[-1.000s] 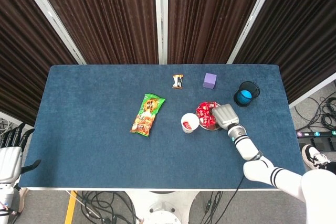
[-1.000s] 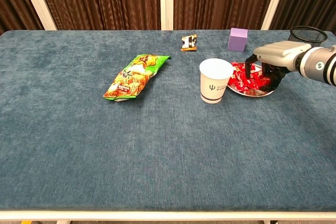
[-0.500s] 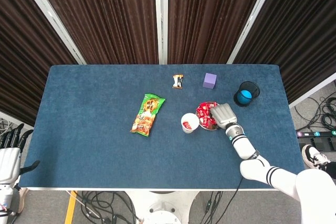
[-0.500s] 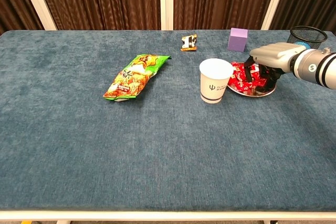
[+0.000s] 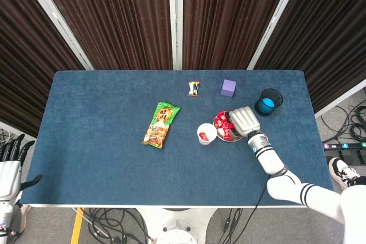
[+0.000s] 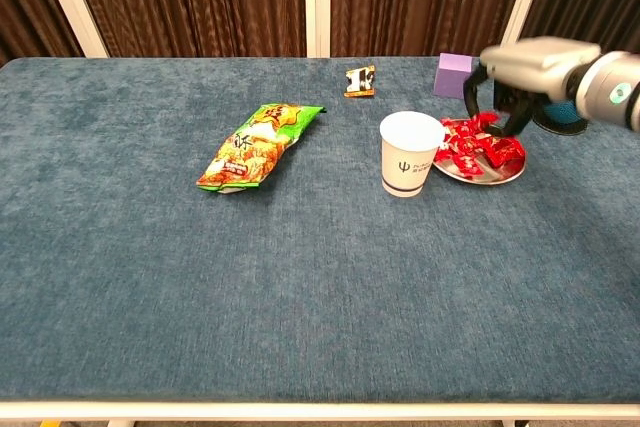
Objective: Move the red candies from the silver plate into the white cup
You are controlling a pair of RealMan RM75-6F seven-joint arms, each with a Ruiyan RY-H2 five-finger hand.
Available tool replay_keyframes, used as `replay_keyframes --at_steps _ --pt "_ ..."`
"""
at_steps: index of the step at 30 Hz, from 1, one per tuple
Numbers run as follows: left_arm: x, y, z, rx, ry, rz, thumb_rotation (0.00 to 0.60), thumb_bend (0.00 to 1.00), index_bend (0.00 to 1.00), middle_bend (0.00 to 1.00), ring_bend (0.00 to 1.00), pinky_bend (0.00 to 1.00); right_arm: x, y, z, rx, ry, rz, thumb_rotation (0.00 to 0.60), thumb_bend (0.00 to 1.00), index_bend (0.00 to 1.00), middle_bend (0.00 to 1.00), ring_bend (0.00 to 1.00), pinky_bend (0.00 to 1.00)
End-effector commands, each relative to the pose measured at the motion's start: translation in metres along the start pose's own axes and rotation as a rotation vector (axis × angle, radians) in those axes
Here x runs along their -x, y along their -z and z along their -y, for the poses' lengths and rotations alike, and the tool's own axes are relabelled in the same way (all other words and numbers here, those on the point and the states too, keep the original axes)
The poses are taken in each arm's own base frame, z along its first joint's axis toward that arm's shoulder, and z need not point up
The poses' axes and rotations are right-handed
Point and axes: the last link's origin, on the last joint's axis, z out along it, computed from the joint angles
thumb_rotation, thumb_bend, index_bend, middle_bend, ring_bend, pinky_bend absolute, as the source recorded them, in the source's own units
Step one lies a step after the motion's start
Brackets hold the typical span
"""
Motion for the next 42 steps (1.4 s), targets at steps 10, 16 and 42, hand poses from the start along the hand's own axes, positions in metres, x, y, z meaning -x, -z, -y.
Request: replay_keyframes --at_steps 10,16,42 --pt "-0.003 0.001 -0.002 0.005 -0.001 -0.006 0.6 0.0 0.21 0.12 0.1 0.12 -0.032 0.018 0.037 -0.154 -0.052 -0.036 0.6 0.38 0.59 0.99 0.94 1.0" --pt "-0.001 0.001 0.001 -0.006 -0.001 -0.001 0.6 0.0 0.21 0.12 0.1 0.12 -0.021 0.009 0.048 -0.156 -0.025 -0.01 0.6 0.38 0.51 0.99 0.94 1.0" --pt "-0.003 -0.002 -0.004 0.016 -0.005 -0.012 0.6 0.0 0.21 0.12 0.1 0.12 0.006 0.014 -0.013 0.004 0.0 0.072 0.6 0.28 0.37 0.99 0.93 1.0"
